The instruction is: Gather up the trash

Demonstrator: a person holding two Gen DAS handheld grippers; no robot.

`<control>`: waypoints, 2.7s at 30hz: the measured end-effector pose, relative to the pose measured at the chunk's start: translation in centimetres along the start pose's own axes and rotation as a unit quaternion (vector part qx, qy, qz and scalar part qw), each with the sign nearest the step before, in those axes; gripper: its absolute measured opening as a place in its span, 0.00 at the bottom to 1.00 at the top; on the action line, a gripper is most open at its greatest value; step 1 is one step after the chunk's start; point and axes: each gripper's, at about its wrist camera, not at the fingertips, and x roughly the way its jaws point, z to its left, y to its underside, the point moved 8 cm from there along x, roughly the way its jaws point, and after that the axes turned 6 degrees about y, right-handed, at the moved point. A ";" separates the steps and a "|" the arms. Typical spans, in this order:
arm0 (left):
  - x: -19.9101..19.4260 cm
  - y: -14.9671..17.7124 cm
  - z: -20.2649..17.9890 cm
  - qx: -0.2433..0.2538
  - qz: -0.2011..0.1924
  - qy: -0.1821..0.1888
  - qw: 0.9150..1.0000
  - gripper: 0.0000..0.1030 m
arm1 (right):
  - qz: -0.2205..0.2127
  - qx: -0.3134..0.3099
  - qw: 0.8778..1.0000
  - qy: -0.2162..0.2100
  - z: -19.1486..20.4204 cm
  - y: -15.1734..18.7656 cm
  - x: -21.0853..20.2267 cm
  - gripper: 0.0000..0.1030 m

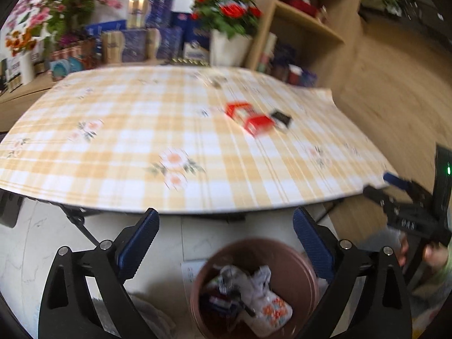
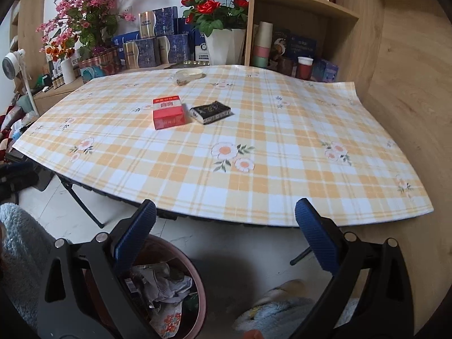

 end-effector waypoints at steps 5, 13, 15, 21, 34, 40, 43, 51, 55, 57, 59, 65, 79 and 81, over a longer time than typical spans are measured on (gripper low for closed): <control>-1.0 -2.7 1.6 -0.028 -0.043 -0.011 0.999 0.92 | -0.016 0.000 1.000 -0.009 -0.3 -1.6 -0.2 0.94; -1.1 -6.4 2.5 -0.036 -0.071 -0.011 0.997 0.92 | -0.016 0.007 1.000 -0.002 -1.6 -3.8 0.7 0.94; -0.8 -6.9 2.6 -0.038 -0.069 -0.008 0.997 0.92 | -0.013 0.010 1.000 0.000 -2.1 -4.4 1.3 0.94; 0.8 -8.4 2.3 -0.024 -0.057 -0.011 0.998 0.92 | 0.004 0.018 1.000 0.005 -3.1 -5.8 3.7 0.94; 5.8 -9.6 3.7 -0.032 -0.022 -0.019 0.999 0.92 | 0.060 -0.055 0.996 -0.019 -0.1 -9.7 13.5 0.94; 7.5 -10.4 3.9 -0.031 -0.015 -0.018 0.999 0.92 | 0.098 -0.099 0.988 -0.060 2.3 -11.2 18.4 0.94; 8.2 -10.8 3.9 -0.032 -0.010 -0.018 0.999 0.92 | 0.108 -0.116 0.985 -0.068 3.1 -11.4 19.9 0.94; 10.3 -11.2 3.1 -0.033 0.007 -0.010 0.999 0.92 | 0.121 -0.146 0.977 -0.096 5.1 -11.4 21.9 0.85; 11.8 -11.3 2.4 -0.037 0.022 -0.003 0.999 0.92 | 0.117 -0.136 0.978 -0.104 4.9 -11.8 21.8 0.68; 12.6 -11.5 1.8 -0.041 0.030 0.003 0.999 0.92 | 0.114 -0.142 0.979 -0.093 4.7 -11.8 21.6 0.66; 13.6 -11.6 1.2 -0.044 0.039 0.009 0.998 0.92 | 0.109 -0.146 0.979 -0.092 4.4 -11.9 21.1 0.65; 17.4 -11.8 -1.3 -0.035 0.073 0.013 0.997 0.92 | 0.094 -0.096 0.988 -0.076 1.6 -12.6 19.6 0.65; 25.7 -13.4 -4.2 -0.046 0.136 0.005 0.990 0.92 | 0.076 -0.020 0.996 -0.049 -3.6 -11.3 17.1 0.65; 26.3 -13.4 -5.0 -0.026 0.137 0.011 0.990 0.89 | 0.074 -0.010 0.996 -0.045 -4.2 -11.1 16.6 0.65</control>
